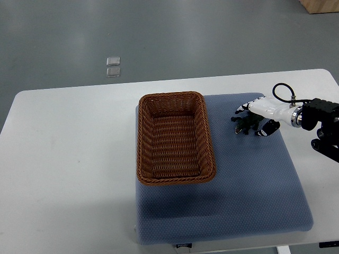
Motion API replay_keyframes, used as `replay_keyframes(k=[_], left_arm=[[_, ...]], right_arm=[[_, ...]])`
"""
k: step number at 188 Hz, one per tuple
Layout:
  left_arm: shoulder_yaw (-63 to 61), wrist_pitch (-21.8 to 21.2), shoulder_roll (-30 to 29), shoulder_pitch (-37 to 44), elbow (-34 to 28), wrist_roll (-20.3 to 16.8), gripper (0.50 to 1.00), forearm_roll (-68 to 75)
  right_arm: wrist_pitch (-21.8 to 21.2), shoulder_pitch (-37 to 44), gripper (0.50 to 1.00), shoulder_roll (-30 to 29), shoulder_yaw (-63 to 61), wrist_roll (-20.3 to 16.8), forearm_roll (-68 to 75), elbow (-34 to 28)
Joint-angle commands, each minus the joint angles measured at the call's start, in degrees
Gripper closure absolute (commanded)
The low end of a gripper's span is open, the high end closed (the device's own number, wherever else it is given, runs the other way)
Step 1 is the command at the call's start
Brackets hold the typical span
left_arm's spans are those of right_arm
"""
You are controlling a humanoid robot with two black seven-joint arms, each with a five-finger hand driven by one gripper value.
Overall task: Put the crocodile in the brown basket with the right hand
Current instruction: 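Close the right hand's fingers around the crocodile's body, then lift the crocodile and carry it over the wicker basket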
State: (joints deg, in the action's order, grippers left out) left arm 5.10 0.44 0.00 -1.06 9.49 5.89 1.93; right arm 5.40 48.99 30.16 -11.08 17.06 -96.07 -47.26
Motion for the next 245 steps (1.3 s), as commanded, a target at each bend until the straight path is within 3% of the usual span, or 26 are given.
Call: replay_keyframes(k=[1, 20, 68, 120, 139, 245], left_arm=[[0.0, 0.0, 0.0, 0.0, 0.0, 0.0, 0.5, 0.0], [0.0, 0.0, 0.0, 0.0, 0.0, 0.0, 0.5, 0.0], [0.0, 0.0, 0.0, 0.0, 0.0, 0.0, 0.5, 0.0], [0.0, 0.0, 0.0, 0.0, 0.0, 0.0, 0.5, 0.0], [0.0, 0.0, 0.0, 0.0, 0.0, 0.0, 0.5, 0.0], [0.0, 0.0, 0.0, 0.0, 0.0, 0.0, 0.5, 0.0]], right_arm=[[0.14, 0.06, 0.697, -0.45, 0.0, -0.01, -0.08, 0.32], [0.14, 0.14, 0.707, -0.54, 0.09, -0.01, -0.08, 0.41], [0.14, 0.14, 0.812, -0.54, 0.35, -0.09, -0.17, 0.94], [1.02, 0.14, 0.891, -0.45, 0.35, -0.01, -0.44, 1.38], [1.63, 0.14, 0.991, -0.1, 0.35, -0.01, -0.44, 1.38], [4.01, 3.57, 0.993, 1.66, -0.7, 0.43, 0.35, -0.2]])
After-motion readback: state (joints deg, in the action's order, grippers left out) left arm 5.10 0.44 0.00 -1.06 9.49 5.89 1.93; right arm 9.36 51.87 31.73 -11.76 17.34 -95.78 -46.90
